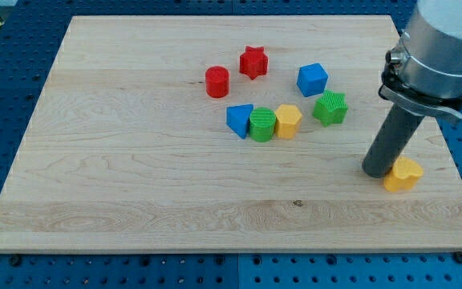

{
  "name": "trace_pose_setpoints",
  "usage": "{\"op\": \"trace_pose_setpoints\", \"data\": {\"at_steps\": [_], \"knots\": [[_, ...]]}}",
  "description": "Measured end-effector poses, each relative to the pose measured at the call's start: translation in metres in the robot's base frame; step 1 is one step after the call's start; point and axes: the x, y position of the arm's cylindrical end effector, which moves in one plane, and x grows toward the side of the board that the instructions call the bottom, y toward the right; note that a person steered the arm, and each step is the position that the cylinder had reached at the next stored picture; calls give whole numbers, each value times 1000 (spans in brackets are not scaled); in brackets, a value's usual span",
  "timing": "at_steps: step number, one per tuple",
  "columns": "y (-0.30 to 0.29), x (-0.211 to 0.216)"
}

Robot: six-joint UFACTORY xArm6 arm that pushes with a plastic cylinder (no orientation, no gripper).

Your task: Move the green star to the right center

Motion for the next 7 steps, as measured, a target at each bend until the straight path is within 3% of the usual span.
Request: {"op": "trace_pose_setpoints", "data": {"at_steps": [3,4,7], "knots": [[2,-2],[-14,-28],[-58,-51]]}}
